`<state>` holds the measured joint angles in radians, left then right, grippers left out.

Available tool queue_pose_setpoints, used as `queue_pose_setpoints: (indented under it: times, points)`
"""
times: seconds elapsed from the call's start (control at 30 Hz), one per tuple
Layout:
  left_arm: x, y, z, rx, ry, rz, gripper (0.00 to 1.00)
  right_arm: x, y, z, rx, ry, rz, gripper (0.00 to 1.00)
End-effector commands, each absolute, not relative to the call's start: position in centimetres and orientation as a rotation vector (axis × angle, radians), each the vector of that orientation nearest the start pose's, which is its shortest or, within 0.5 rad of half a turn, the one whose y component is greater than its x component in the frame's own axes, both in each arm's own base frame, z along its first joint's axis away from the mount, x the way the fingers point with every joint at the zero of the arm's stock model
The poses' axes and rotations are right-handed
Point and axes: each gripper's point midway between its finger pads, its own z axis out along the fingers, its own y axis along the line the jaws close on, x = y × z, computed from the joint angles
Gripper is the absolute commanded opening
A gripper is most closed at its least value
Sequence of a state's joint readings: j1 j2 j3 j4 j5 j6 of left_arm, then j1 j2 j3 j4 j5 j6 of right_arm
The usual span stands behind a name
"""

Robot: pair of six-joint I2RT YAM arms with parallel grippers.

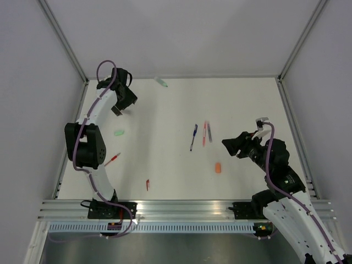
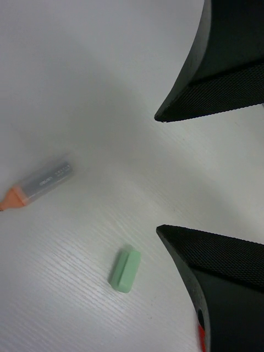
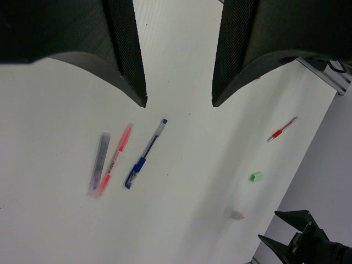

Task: Insert the pens into the pen caps
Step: Pick up the pen from the center of the board.

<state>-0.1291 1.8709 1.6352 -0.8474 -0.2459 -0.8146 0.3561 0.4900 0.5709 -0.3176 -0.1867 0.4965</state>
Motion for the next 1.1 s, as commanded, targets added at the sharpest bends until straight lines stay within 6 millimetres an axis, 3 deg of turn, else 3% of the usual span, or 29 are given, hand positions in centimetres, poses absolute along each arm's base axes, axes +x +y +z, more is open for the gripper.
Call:
queue_pose_setpoints:
  times: [0.0,0.13,0.17,0.23,0.27,0.3,0.33,0.5,0.73,1.07]
  points:
    - [45.3,-3.6,14.6,-1.189,2.277,0.022,0.8,22.3,14.0,23.7,-0.016,1.826,0.79,0.57]
    - [47.4,-4.8,14.0,-1.321,2.207,-0.079,0.76,22.0,13.9,23.9,-0.015,1.803,0.797,0.57]
    - [47.8,-4.9,12.7,-1.381,2.198,-0.062,0.76,21.9,13.9,24.1,-0.017,1.797,0.797,0.57]
    - [48.2,-4.7,12.4,-1.426,2.205,-0.022,0.76,21.8,13.7,24.5,-0.019,1.788,0.789,0.57]
    - [48.6,-4.6,10.5,-1.447,2.23,0.029,0.76,21.8,13.5,24.5,-0.011,1.786,0.775,0.57]
    - [49.4,-4.5,11.1,-1.474,2.206,0.032,0.76,21.7,13.4,24.7,-0.009,1.778,0.775,0.57]
    - [48.6,-4.3,10.3,-1.502,2.236,0.088,0.76,21.7,13.4,24.8,-0.007,1.773,0.776,0.57]
    - [49.0,-4.5,7.0,-1.627,2.212,0.135,0.75,21.4,12.8,25.4,0.001,1.749,0.754,0.57]
    - [49.7,-3.5,5.6,-1.674,2.159,0.171,0.72,21.3,12.8,25.4,0.0,1.744,0.762,0.56]
    - [50.7,-1.6,5.1,-1.683,2.089,0.22,0.7,21.3,13.0,25.3,-0.002,1.748,0.769,0.56]
